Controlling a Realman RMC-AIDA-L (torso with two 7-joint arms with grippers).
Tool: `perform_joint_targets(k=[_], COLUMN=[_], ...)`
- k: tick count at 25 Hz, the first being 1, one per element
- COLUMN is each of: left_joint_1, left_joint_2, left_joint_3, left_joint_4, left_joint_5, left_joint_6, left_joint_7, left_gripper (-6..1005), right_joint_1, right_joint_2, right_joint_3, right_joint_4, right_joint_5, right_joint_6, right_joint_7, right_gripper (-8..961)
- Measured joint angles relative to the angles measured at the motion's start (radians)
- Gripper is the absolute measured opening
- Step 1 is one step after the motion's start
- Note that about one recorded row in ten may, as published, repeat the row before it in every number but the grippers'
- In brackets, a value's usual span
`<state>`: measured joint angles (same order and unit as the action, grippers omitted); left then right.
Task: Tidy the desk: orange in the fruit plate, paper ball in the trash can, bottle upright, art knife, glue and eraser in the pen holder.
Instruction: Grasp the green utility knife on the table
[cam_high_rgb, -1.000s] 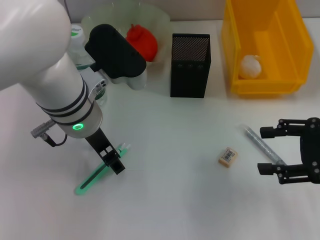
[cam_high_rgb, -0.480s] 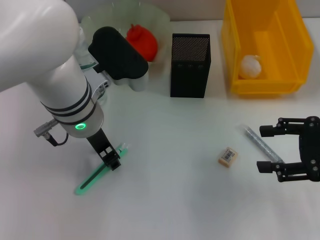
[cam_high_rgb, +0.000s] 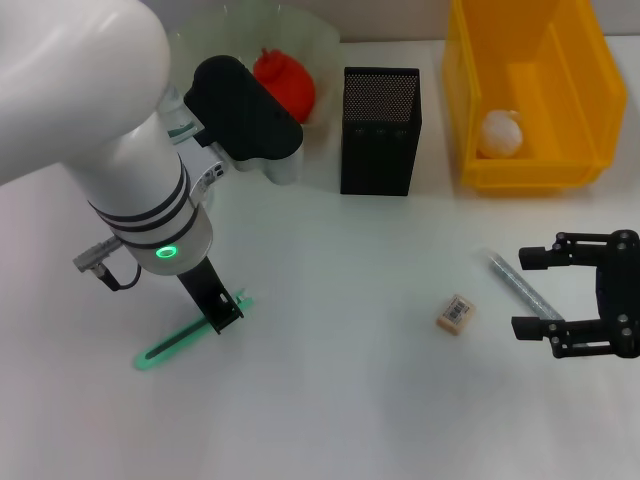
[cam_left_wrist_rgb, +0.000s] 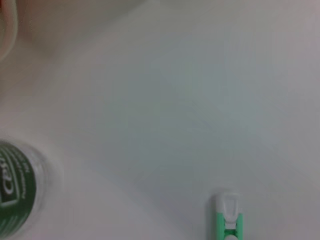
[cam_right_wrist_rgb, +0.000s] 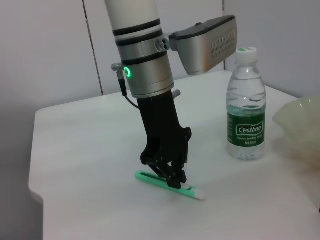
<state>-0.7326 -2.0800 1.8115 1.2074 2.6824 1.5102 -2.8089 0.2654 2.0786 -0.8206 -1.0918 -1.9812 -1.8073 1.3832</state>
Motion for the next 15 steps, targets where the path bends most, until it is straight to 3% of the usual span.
perform_joint_targets(k=[6,12,15], left_joint_1=[0.015,0.051,0.096], left_joint_2=[0.001,0.006,0.008], left_joint_3=[-0.01,-0.032,-0.13], left_joint_4=[0.011,0.089,0.223], left_joint_5=[-0.017,-0.018,-0.019], left_joint_6=[-0.004,0.015,0.069], left_joint_7=[0.003,0.006,0.034], left_gripper=[98,90,87], right_joint_1=[0.0,0.0,-0.001], right_joint_2=[0.0,0.0,0.0], right_joint_3=[0.0,0.015,0.023], right_joint_4=[0.001,0.001,0.001], right_joint_5=[0.003,0.004,0.005], right_joint_6=[0.002,-0.001,-0.004], right_joint_7=[0.0,0.002,0.002], right_gripper=[762,762,762])
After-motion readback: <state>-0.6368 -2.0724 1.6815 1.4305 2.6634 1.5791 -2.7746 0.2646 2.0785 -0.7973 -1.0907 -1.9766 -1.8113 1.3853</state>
